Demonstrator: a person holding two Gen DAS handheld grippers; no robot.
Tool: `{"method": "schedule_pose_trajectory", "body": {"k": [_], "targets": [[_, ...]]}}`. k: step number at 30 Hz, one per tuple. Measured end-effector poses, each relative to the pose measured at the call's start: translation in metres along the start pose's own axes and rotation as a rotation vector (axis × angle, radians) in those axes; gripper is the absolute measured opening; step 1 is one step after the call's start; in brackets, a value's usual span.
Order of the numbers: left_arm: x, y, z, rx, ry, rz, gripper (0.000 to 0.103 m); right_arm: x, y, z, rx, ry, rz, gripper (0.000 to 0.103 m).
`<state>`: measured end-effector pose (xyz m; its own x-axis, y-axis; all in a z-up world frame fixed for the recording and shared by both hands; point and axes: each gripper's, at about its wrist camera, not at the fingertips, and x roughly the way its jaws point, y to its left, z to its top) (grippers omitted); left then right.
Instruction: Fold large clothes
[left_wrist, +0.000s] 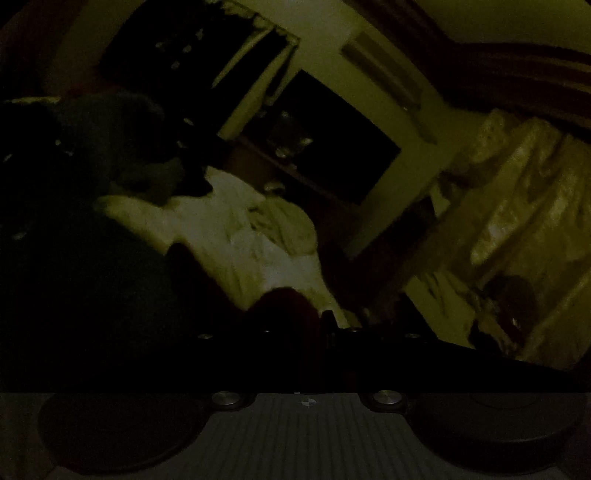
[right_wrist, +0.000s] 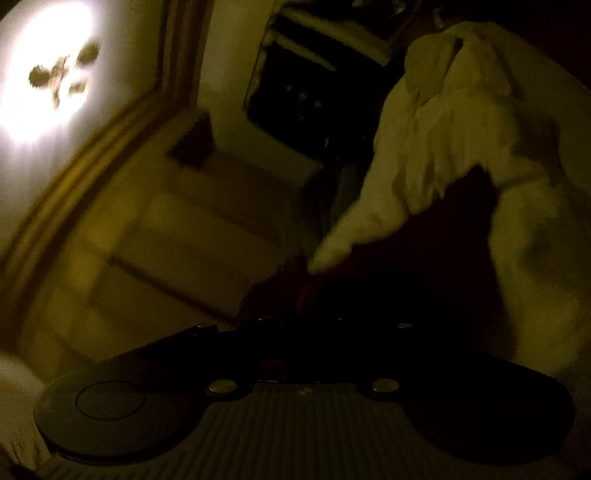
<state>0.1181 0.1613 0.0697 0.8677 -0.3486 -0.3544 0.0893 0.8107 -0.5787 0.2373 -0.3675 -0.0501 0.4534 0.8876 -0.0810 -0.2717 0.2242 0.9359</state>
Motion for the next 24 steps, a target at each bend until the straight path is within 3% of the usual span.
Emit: {"method": "schedule_pose_trajectory", "body": {"k": [3, 5, 7, 10, 12, 14, 17, 18, 21, 24], "targets": [[0.050, 0.005, 0.029, -0.019, 0.012, 0.076, 0.070, 0.026, -0.020, 0.044, 0.113, -0.069, 0.007, 0.012], [0.088, 0.014, 0.043, -0.020, 0.032, 0.144, 0.070, 0.048, -0.032, 0.072, 0.117, -0.106, -0.051, 0.012], [0.118, 0.036, 0.053, -0.059, 0.065, 0.185, 0.070, 0.073, -0.048, 0.095, 0.120, -0.149, -0.135, 0.012], [0.169, 0.075, 0.053, -0.124, 0.124, 0.312, 0.074, 0.106, -0.076, 0.115, 0.079, -0.219, -0.301, 0.012], [0.197, 0.104, 0.042, -0.173, 0.162, 0.391, 0.077, 0.133, -0.101, 0.119, 0.072, -0.224, -0.415, 0.012], [0.215, 0.123, 0.034, -0.171, 0.174, 0.422, 0.077, 0.156, -0.126, 0.115, 0.091, -0.208, -0.525, 0.012], [0.224, 0.124, 0.031, -0.117, 0.180, 0.442, 0.073, 0.176, -0.150, 0.105, 0.059, -0.180, -0.629, 0.013], [0.224, 0.122, 0.031, -0.109, 0.180, 0.432, 0.085, 0.176, -0.153, 0.104, 0.054, -0.179, -0.625, 0.013], [0.217, 0.133, 0.032, -0.152, 0.166, 0.376, 0.088, 0.167, -0.158, 0.108, 0.081, -0.177, -0.580, 0.015], [0.198, 0.142, 0.029, -0.243, 0.125, 0.287, 0.095, 0.156, -0.162, 0.104, 0.117, -0.200, -0.519, 0.028]]}}
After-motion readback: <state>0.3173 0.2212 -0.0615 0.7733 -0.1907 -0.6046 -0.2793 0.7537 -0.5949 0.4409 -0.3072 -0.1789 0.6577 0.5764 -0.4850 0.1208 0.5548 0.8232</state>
